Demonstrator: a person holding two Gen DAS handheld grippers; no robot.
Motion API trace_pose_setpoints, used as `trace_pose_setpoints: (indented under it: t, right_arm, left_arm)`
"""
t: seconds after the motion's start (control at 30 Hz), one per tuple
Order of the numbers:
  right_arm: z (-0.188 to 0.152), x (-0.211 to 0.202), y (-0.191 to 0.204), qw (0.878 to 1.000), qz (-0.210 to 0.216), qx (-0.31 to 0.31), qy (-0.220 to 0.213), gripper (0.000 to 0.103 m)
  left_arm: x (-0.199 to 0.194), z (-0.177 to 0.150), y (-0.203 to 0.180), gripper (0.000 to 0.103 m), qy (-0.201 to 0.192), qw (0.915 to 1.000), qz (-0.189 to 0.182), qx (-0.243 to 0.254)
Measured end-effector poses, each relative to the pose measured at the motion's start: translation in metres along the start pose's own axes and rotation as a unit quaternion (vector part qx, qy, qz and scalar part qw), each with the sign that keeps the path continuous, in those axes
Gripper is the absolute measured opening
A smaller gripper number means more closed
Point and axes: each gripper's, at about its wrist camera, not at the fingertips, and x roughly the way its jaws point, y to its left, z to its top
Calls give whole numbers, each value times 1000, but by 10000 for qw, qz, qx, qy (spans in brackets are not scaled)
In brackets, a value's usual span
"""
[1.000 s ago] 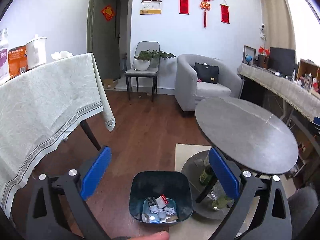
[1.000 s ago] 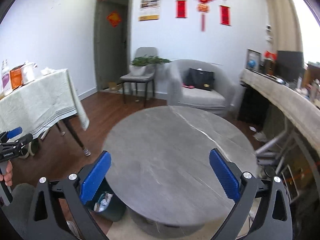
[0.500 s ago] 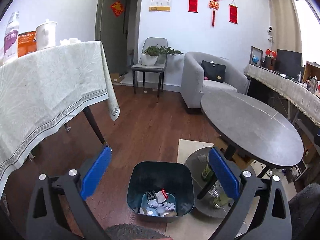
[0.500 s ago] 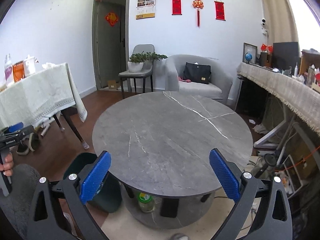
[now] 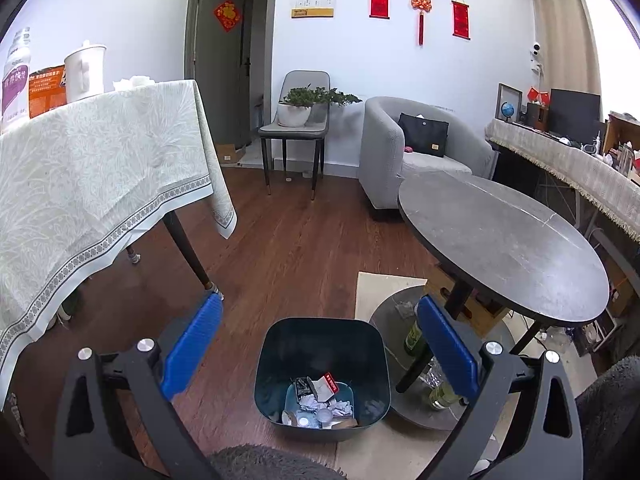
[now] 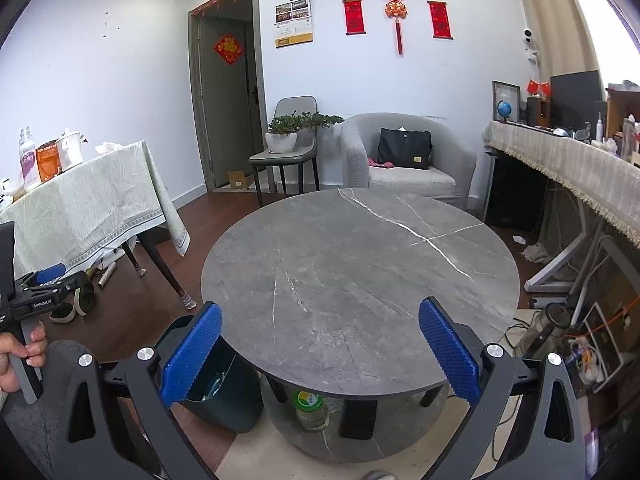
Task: Collect trash
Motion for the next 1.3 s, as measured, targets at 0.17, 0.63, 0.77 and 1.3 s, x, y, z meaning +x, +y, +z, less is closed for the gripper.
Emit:
trace_pose_setpoints:
  t: [0.17, 0.63, 0.77, 1.3]
  right_arm:
    - [0, 0, 0, 10000, -4, -34, 12, 100]
    - [1, 1, 2, 10000, 1, 3, 20, 100]
    - [1, 1, 4, 10000, -11, -21, 25, 100]
    - [0, 1, 2, 10000, -15, -37, 46, 100]
  left_arm:
    - [1, 0, -2, 100, 19, 10000, -14, 34]
    - [4, 0, -3, 100, 84, 10000, -39, 11]
    - [4, -1, -3, 100, 85, 10000, -38, -6]
    - [4, -2, -4, 100, 104, 9999, -67, -24]
